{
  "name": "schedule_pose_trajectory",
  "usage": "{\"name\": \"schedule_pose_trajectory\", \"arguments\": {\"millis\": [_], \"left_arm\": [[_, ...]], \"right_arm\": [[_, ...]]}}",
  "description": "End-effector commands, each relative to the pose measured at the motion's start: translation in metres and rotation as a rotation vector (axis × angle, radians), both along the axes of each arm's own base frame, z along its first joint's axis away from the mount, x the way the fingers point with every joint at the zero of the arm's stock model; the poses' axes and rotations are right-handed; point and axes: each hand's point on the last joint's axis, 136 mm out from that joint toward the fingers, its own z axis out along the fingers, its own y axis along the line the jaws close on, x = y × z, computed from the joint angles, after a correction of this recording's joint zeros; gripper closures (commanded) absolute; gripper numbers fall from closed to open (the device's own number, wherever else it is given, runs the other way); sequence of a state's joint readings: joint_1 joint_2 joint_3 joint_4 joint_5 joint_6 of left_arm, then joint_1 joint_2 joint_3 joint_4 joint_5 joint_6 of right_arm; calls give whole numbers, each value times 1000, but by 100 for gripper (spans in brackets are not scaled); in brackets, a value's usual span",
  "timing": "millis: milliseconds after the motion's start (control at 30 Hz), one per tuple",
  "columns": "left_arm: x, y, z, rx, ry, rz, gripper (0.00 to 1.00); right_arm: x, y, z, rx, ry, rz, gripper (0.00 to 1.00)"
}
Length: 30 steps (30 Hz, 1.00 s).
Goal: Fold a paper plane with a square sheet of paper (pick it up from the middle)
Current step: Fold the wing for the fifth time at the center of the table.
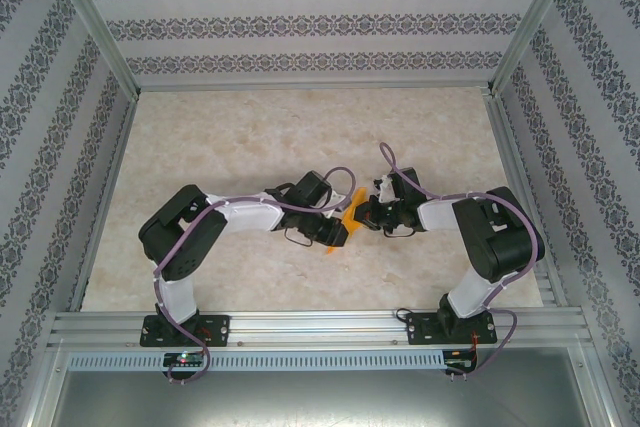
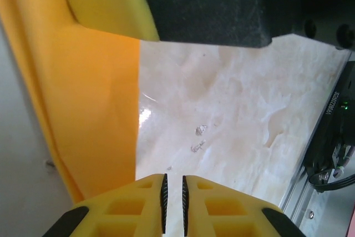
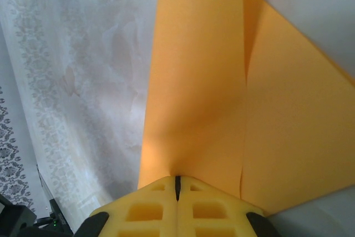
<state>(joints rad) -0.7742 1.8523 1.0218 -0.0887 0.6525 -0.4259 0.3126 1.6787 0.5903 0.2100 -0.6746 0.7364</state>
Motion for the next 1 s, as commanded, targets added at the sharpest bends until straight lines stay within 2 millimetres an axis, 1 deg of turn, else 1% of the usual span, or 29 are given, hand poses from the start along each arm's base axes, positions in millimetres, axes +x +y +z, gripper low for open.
{"name": "schedule_pose_trajectory", "arguments": {"millis": [0,433,567,867,967], "left_arm": [[-9,0,-7,-1,7,-30,81],[-14,4,-22,26,27,-42,81],[-15,9,-28,54,22,-46,81],[-14,15,-25,84,-7,-55,81],[-17,16,-28,86,5,-59,81]], "right_arm": [[-11,-7,-22,-72,48,2,100],[-15,-10,-23,-77,53,0,100],[-15,-11,-24,-80,56,-3,100],[-15,-11,-26,-80,59,-1,100],[-16,-11,-26,-81,60,1,100]]}}
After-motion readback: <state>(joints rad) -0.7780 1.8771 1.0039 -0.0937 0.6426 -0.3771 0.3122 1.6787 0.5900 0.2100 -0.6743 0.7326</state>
